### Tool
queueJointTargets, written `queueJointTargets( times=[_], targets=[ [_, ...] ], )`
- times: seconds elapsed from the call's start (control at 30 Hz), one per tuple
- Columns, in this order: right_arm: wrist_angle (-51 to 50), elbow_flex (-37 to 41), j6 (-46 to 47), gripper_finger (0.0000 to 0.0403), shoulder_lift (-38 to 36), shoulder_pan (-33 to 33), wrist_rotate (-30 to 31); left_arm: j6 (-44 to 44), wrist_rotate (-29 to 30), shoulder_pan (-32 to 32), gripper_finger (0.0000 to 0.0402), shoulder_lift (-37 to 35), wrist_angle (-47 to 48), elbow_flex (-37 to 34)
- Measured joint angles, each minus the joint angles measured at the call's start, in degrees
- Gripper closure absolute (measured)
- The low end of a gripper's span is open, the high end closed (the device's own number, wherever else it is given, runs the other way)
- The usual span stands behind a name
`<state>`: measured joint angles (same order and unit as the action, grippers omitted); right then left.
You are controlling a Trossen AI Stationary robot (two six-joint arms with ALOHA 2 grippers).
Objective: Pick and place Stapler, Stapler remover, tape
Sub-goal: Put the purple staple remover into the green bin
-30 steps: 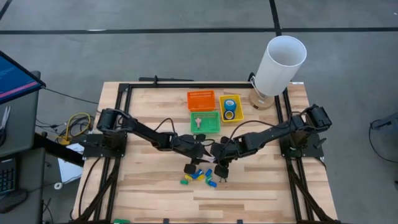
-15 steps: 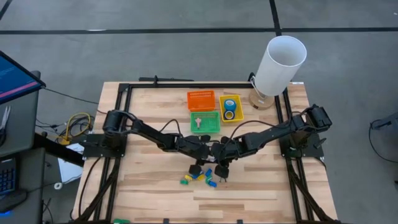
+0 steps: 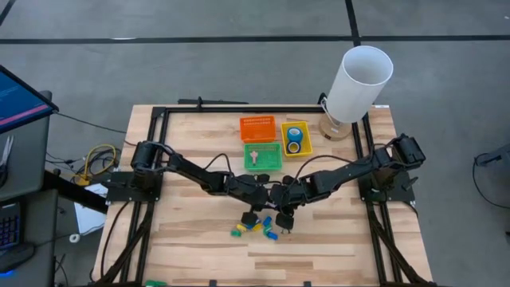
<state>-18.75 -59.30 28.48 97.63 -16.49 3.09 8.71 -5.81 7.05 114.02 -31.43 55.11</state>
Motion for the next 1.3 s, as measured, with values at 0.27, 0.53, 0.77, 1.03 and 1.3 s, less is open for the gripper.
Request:
queueJointTargets(
  times=[0.27,0.53,0.77,1.03,1.3],
  targets=[
    [0.06,0.06,-2.99,0.0341,0.08,-0.09,0.66,0.15,0.08,-0.02,0.0365,0.0,0.08,0.0],
    [0.26,0.06,-3.14,0.0341,0.21,-0.08,1.44,0.02,0.27,-0.06,0.0361,0.0,0.25,0.0],
    [0.9,0.12,-1.85,0.0297,0.23,-1.23,3.34,0.01,-0.17,-0.03,0.0359,0.0,0.06,0.0],
    [-1.05,-0.09,-1.67,0.0202,0.23,-1.18,3.61,1.32,0.84,-0.38,0.0363,0.02,2.21,0.29],
    [-6.18,0.02,-0.66,0.0179,0.27,-0.19,5.13,1.95,-0.01,-1.14,0.0368,-1.35,14.14,-0.08]
  ],
)
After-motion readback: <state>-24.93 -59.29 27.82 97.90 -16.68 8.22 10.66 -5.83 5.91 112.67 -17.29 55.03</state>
